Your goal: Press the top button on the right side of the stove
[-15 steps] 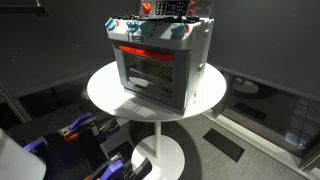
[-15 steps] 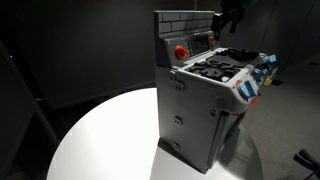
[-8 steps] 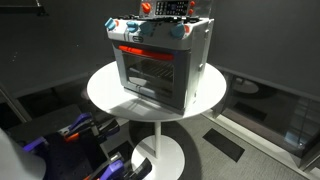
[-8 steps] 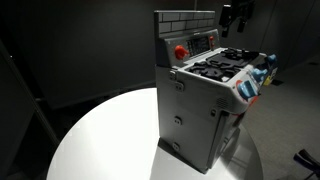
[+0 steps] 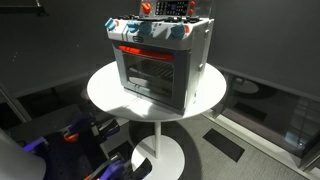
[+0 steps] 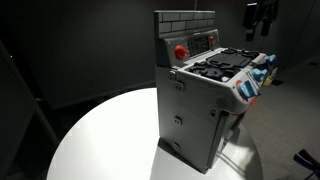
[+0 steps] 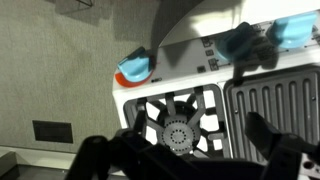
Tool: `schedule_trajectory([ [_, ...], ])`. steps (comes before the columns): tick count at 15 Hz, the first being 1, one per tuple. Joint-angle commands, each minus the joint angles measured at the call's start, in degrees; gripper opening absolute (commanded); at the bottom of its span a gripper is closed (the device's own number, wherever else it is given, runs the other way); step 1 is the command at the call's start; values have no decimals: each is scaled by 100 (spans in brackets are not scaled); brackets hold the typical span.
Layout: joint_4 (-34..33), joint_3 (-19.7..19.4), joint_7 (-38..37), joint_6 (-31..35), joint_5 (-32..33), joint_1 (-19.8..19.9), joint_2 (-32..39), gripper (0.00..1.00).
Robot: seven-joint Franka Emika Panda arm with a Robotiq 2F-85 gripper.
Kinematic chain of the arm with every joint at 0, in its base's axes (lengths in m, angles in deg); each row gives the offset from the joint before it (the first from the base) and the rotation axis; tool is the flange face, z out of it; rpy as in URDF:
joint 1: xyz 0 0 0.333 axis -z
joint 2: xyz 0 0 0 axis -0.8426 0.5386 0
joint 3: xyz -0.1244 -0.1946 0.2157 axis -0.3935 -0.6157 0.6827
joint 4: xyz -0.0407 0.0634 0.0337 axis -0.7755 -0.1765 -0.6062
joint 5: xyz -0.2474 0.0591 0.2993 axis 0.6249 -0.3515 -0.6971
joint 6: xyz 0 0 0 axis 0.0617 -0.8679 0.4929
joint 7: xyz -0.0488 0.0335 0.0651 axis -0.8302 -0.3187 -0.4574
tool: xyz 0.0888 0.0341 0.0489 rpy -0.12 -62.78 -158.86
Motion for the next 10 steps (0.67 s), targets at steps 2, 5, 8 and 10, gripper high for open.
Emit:
schedule_trajectory([
  [2, 686, 9, 75, -154, -65, 36, -602, 100],
  [5, 934, 4, 101, -132, -74, 43, -726, 100],
  [8, 1049, -11, 150, -116, -119, 48, -761, 100],
  [10, 920, 40, 4, -124, -8, 38, -594, 100],
])
